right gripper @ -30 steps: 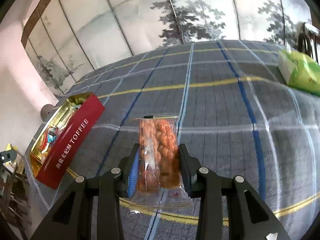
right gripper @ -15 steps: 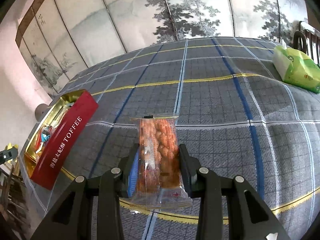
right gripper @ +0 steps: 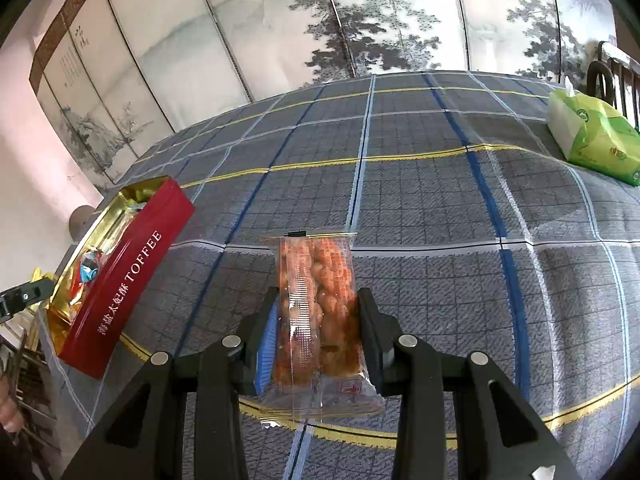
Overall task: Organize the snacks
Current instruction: 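Carry the yellow candy into the gold tin and open the left gripper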
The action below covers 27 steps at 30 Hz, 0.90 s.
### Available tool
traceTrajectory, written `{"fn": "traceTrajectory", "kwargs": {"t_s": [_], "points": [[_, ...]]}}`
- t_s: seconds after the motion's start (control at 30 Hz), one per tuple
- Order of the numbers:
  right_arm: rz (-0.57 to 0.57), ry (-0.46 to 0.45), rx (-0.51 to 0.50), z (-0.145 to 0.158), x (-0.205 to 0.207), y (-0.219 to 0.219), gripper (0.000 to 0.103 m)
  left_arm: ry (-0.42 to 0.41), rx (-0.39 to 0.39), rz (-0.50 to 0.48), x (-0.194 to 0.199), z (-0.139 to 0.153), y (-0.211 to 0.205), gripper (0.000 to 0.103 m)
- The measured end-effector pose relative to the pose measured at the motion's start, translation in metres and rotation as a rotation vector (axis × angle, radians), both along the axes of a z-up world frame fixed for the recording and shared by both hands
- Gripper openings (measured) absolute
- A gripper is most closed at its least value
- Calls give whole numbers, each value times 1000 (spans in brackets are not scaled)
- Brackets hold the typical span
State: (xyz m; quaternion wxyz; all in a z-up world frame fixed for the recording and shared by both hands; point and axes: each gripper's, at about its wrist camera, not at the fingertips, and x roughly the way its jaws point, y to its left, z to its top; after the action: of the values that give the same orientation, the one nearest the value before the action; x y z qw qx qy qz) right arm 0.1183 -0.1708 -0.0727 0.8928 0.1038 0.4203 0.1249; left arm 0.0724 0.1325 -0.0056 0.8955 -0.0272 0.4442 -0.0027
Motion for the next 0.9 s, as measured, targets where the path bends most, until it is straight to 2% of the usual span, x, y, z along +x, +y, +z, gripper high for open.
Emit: {"fn": "traceTrajectory", "kwargs": {"t_s": [0.53, 0.9], "points": [[0, 0, 0, 0, 0, 1, 34, -32, 69, -17, 37, -1, -17, 38], [0, 0, 4, 0, 0, 2, 34, -25, 90, -29, 72, -6, -29, 40]]}}
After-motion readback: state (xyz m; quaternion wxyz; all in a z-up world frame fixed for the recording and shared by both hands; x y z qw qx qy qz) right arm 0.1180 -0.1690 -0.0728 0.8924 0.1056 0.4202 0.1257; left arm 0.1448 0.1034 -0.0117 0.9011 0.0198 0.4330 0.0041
